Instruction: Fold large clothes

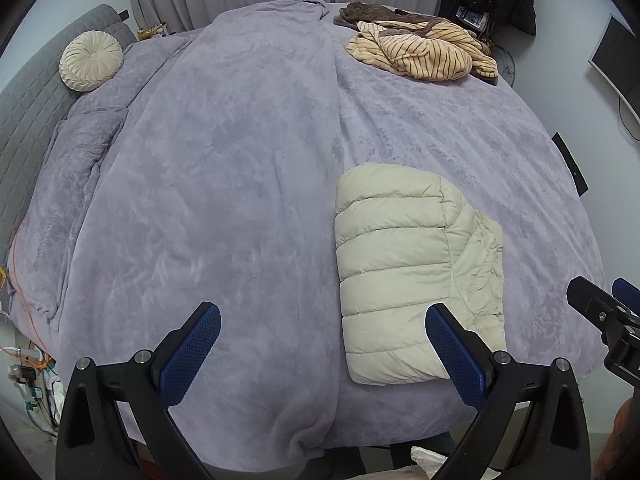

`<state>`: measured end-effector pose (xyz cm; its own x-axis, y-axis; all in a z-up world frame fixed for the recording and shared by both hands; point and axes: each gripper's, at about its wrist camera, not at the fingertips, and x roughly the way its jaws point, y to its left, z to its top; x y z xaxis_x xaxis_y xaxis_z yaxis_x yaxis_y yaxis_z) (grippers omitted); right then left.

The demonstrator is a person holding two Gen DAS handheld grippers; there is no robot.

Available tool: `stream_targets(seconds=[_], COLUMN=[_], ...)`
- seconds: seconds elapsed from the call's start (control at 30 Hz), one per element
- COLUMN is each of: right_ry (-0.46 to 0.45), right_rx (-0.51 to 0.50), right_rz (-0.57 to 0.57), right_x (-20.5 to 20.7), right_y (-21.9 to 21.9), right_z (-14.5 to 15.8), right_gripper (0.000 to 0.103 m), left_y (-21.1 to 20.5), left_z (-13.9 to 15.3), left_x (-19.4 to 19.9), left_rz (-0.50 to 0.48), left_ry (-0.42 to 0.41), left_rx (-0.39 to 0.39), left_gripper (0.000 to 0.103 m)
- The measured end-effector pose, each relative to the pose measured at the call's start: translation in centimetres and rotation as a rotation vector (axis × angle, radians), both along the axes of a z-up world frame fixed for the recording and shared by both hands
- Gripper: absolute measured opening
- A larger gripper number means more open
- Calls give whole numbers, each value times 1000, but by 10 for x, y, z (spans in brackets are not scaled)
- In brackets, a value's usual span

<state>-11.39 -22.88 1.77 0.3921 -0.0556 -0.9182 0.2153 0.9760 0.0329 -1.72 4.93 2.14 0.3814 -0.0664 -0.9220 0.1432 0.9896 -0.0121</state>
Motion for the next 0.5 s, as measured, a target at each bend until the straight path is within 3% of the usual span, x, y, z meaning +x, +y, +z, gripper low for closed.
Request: stream_targets(seconds=[0.5], right_ry=[2], right_rx=[1], right_rz=[0], right_x=[1], right_y=[1], right_z=[0], right_gripper=[103], left_y=[0], left_z=[2], left_x=[2], left_rz=[-5], left_ry=[-5], left_rx=[8], left_gripper=[103])
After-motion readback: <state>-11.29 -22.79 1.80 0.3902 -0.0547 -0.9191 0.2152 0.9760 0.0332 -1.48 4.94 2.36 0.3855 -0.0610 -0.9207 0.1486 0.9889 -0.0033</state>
